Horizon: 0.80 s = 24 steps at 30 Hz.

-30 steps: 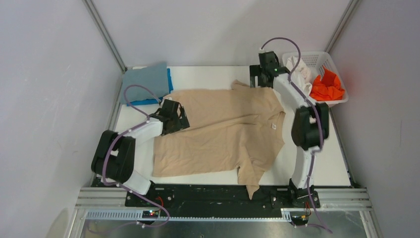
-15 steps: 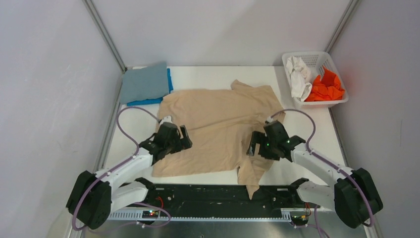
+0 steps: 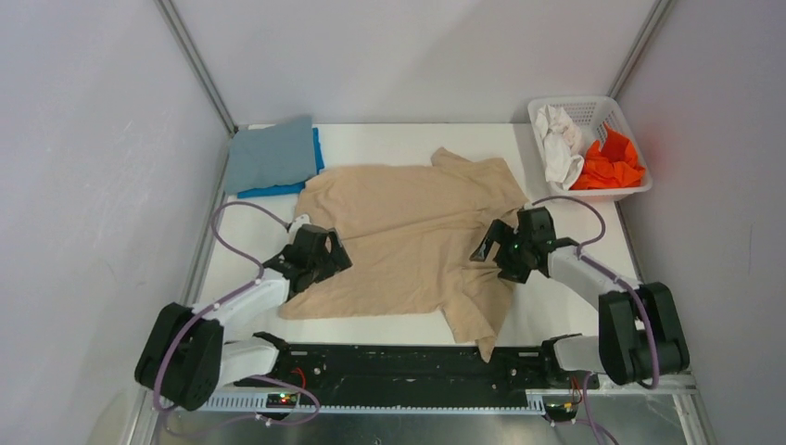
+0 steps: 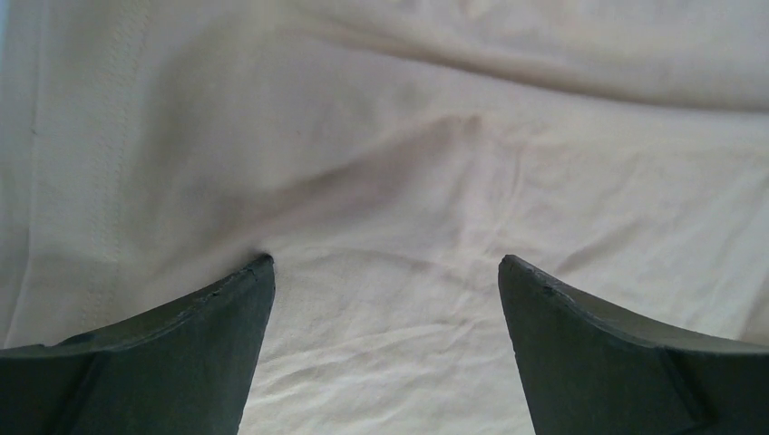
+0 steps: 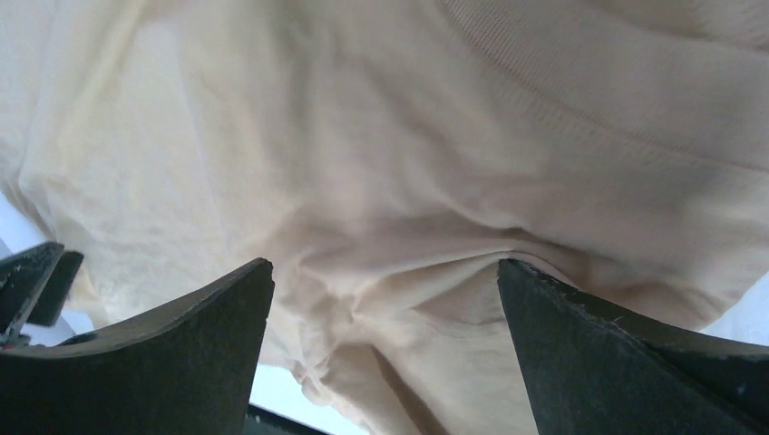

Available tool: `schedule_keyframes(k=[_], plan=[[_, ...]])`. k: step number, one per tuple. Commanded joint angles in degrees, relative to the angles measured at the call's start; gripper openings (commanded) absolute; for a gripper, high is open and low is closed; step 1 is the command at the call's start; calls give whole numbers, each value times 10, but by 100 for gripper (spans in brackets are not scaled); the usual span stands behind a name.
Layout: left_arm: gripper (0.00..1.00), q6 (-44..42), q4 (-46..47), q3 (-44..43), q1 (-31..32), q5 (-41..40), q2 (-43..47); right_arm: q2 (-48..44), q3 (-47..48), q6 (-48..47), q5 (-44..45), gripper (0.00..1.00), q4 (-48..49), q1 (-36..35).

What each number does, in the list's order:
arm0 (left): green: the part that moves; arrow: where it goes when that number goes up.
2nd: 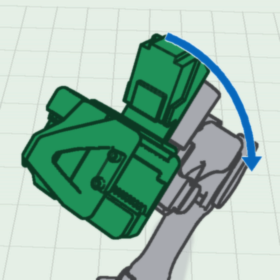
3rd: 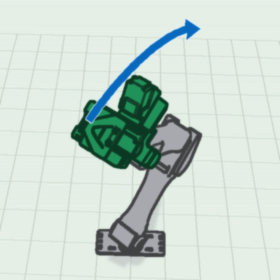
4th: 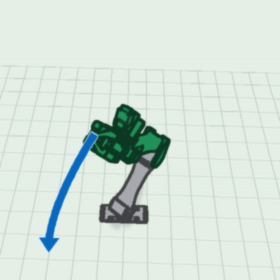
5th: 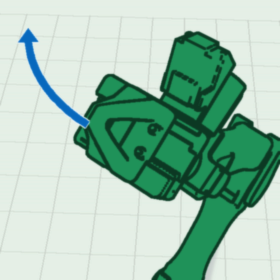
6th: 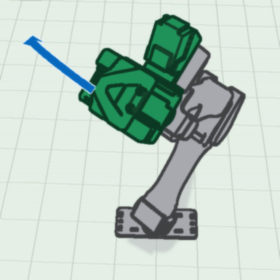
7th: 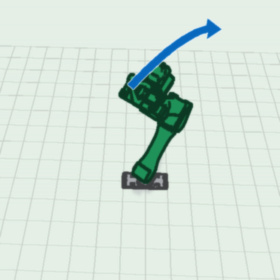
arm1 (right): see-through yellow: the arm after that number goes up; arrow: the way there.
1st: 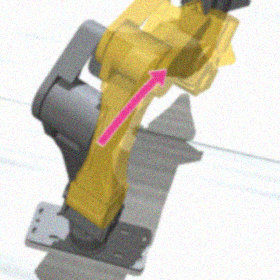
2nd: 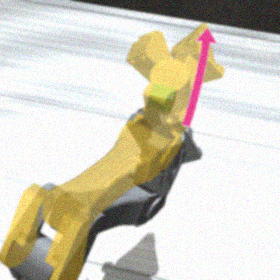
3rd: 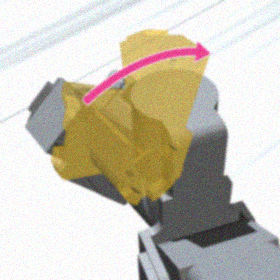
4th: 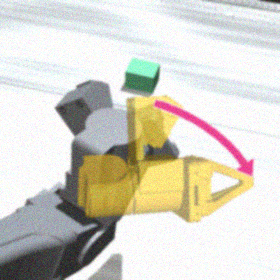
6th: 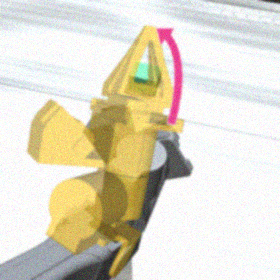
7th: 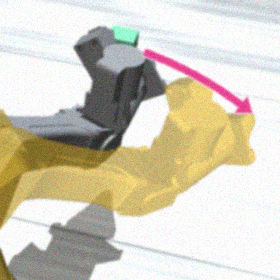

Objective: Fold and stack the t-shirts
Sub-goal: Flatten out the tshirt

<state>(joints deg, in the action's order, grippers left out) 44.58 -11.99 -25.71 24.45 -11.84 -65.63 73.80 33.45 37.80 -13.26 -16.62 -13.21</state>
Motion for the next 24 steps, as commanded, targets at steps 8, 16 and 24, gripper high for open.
schedule_keyframes(k=[8, 16, 24], plan=[[100, -53, -4, -123, -49, -15, -188, 208, 188, -116, 105, 99, -23, 79], [100, -84, -2, -191, -45, 47, -190, 183, 272, -158, 128, 99, -38, 49], [100, -38, -95, -68, -41, -23, 80, -76, 217, -88, 334, 99, -125, -26]])
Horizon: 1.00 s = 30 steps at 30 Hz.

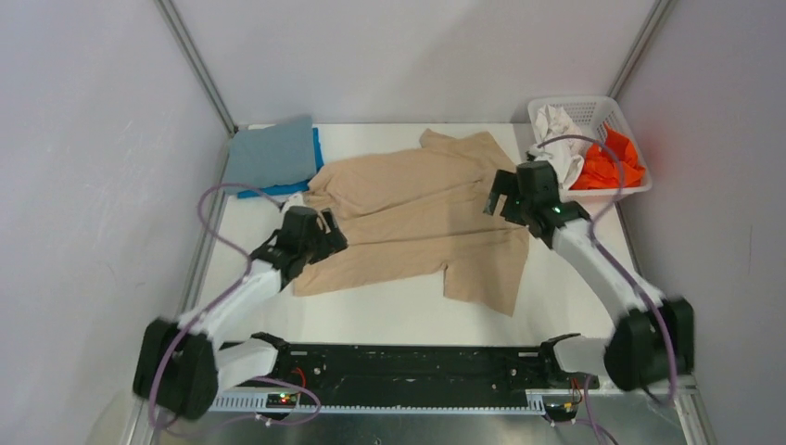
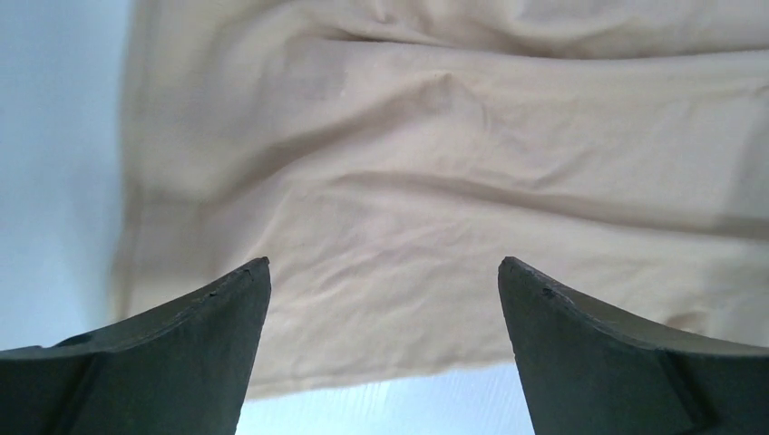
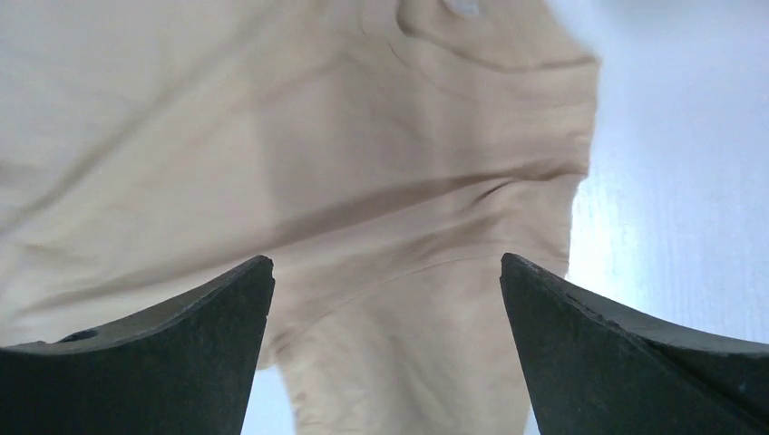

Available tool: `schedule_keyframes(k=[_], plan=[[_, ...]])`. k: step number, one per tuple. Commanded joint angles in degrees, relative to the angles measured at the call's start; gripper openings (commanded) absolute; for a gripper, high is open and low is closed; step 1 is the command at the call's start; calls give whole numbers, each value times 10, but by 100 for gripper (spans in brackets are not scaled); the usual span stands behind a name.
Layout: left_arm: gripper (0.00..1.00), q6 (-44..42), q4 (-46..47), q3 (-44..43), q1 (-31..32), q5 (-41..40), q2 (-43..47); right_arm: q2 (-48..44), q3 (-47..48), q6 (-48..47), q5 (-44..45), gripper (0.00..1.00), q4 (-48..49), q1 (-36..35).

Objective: Fold and stack the t-shirts
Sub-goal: Flatten out the tshirt

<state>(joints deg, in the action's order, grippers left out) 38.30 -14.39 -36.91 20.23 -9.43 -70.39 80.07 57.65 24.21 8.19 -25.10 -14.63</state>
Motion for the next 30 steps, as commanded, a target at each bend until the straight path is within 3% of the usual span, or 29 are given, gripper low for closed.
schedule_keyframes(k=[1, 6, 10, 14, 19, 27, 29, 30], plan=[[100, 40, -89, 55, 2, -57, 149, -188, -52, 66, 118, 99, -42, -9], [100, 125, -224, 117, 1, -124, 289, -323, -156, 191, 41, 100, -45, 38], [100, 181, -248, 154, -2, -134, 326, -383, -190, 150, 16, 100, -43, 35], [98, 209, -249, 165, -8, -160, 295, -384, -191, 133, 14, 99, -63, 20], [79, 211, -226, 149, -11, -175, 207, -351, -191, 127, 3, 99, -81, 17], [64, 196, -169, 133, -11, -149, 130, -332, -191, 127, 7, 99, -84, 6], [50, 189, -155, 129, -11, -140, 123, -334, -191, 127, 13, 99, -87, 4], [35, 184, -148, 129, -10, -123, 118, -334, -191, 128, 15, 99, -91, 3]])
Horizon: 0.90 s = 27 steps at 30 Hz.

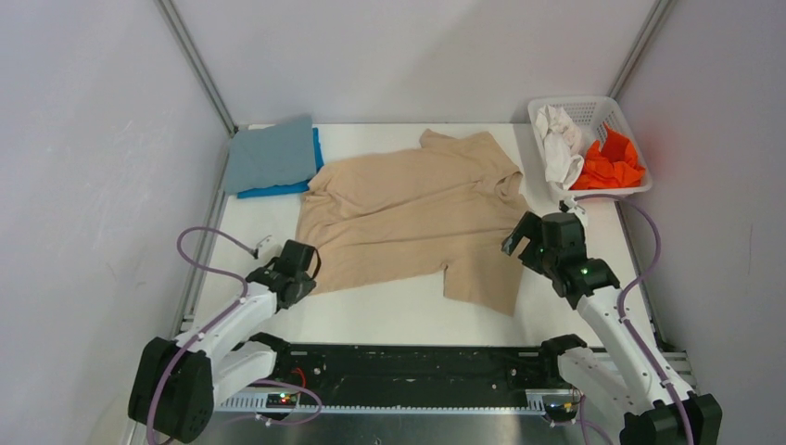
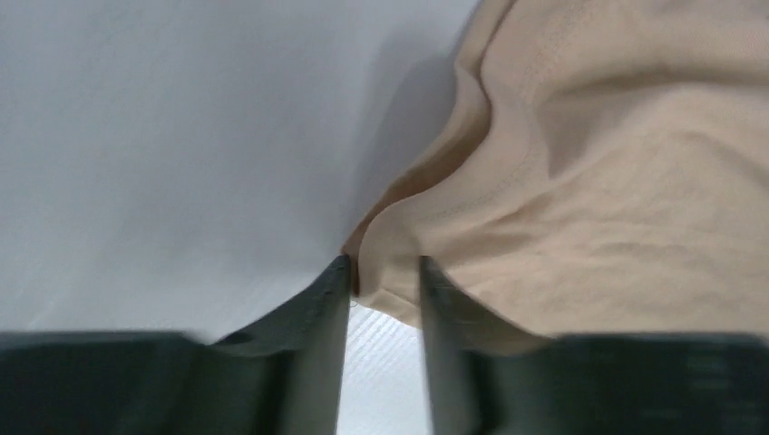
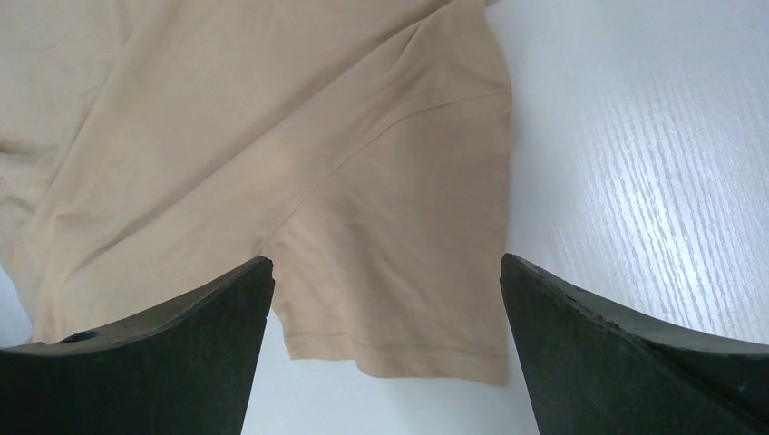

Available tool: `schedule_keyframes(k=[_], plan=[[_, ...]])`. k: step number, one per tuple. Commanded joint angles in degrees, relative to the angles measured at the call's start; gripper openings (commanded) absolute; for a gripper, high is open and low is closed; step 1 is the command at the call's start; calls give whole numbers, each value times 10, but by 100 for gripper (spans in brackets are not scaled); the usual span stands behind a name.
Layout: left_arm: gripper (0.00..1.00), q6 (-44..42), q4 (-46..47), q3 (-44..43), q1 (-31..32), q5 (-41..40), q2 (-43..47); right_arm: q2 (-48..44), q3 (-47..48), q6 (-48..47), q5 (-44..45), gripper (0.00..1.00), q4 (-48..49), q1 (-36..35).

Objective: Fold and stack the t-shirts
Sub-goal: Flatten out the tshirt

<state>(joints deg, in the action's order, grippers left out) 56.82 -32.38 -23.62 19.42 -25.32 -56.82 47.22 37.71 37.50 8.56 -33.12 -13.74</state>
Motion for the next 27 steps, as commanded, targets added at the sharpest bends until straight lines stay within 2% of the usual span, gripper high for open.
schedule_keyframes(k=[1, 2, 4, 7, 10, 14, 19, 27], plan=[[25, -9, 47, -1, -2, 43, -19, -5, 8, -4, 12, 99, -13, -6], [7, -9, 52, 0, -3, 49, -23, -4, 9, -2, 13, 99, -20, -10], [1, -14, 62, 2, -3, 49, -23, 1, 9, 0, 15, 97, -37, -25], [0, -19, 64, 9, -3, 42, -9, 30, 9, 8, 35, 93, -74, -77], [0, -26, 64, 21, -2, 40, 31, 71, 8, 51, 75, 88, -131, -170], [0, -36, 63, 40, -2, 38, 90, 144, 3, 104, 103, 81, -157, -233], [0, -36, 63, 60, -3, 47, 145, 208, -13, 116, 88, 69, -98, -240], [0, -38, 64, 57, -2, 60, 137, 274, -42, 127, 64, 59, -55, -228]])
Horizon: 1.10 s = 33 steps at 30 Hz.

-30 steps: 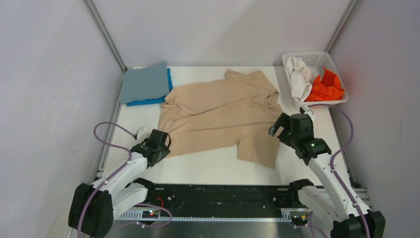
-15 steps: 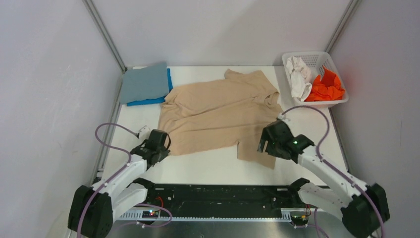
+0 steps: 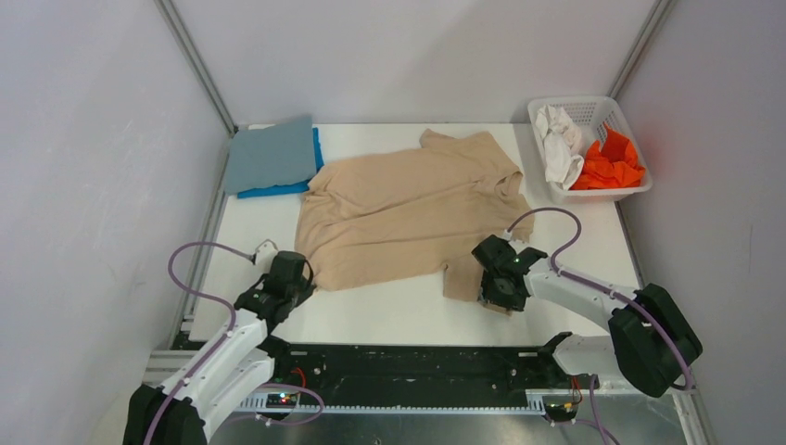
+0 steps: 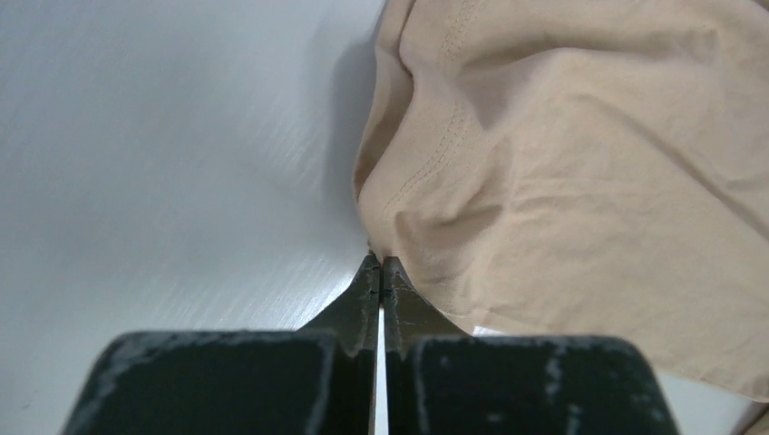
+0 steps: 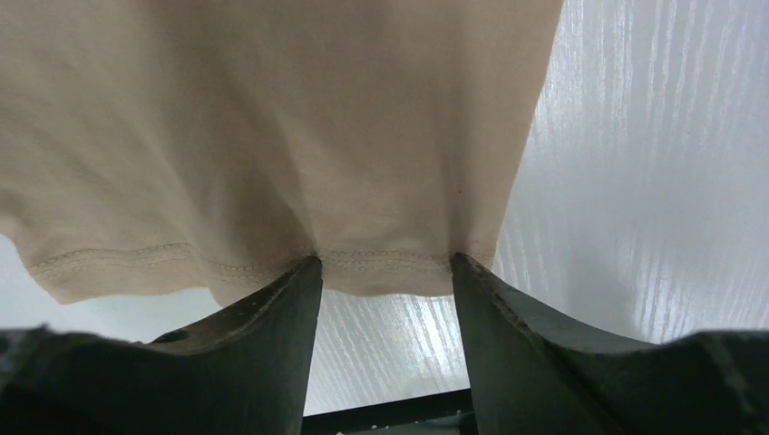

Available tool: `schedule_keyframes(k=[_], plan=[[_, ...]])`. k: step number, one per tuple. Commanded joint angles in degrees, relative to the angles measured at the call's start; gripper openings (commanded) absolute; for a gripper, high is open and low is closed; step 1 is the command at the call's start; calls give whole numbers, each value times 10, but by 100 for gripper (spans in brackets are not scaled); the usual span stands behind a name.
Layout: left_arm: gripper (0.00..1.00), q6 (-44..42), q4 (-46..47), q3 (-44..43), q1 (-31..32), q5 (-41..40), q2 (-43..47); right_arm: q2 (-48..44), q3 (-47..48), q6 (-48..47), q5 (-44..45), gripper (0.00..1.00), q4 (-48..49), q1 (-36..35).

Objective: Fold and stack the t-shirts
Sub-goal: Flatten out the tshirt

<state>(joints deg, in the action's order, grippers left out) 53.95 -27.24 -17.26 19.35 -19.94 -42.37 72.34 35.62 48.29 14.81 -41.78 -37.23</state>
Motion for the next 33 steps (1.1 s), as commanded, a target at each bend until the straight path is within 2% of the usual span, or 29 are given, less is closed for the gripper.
schedule_keyframes(k=[1, 3, 5, 8, 12, 13, 17, 22, 27, 33], plan=[[0, -18, 12, -13, -2, 12, -10, 29, -26, 18, -8, 58, 39, 9], [0, -30, 13, -21, -2, 21, -15, 37, -33, 15, -22, 54, 56, 14], [0, -27, 14, -23, -1, 27, -13, 42, -35, 13, -28, 45, 66, 16], [0, 15, 15, -12, -2, 20, 7, 33, -36, 7, -23, 25, 74, 18], [0, 2, 15, -10, -2, 1, 40, -26, -33, -13, -14, 3, 84, 29], [0, -3, 15, -18, -2, 3, 49, -38, -28, -19, -11, 0, 92, 35], [0, -32, 18, -71, -2, 13, 77, -132, 8, -49, 12, 0, 124, 41], [0, -51, 18, -171, -2, 1, 117, -237, 115, -91, 82, 0, 127, 41], [0, -72, 15, -271, -2, -1, 140, -286, 233, -165, 118, 0, 107, 41], [0, -112, -4, -425, -2, -28, 166, -297, 410, -261, 93, 0, 72, 40]])
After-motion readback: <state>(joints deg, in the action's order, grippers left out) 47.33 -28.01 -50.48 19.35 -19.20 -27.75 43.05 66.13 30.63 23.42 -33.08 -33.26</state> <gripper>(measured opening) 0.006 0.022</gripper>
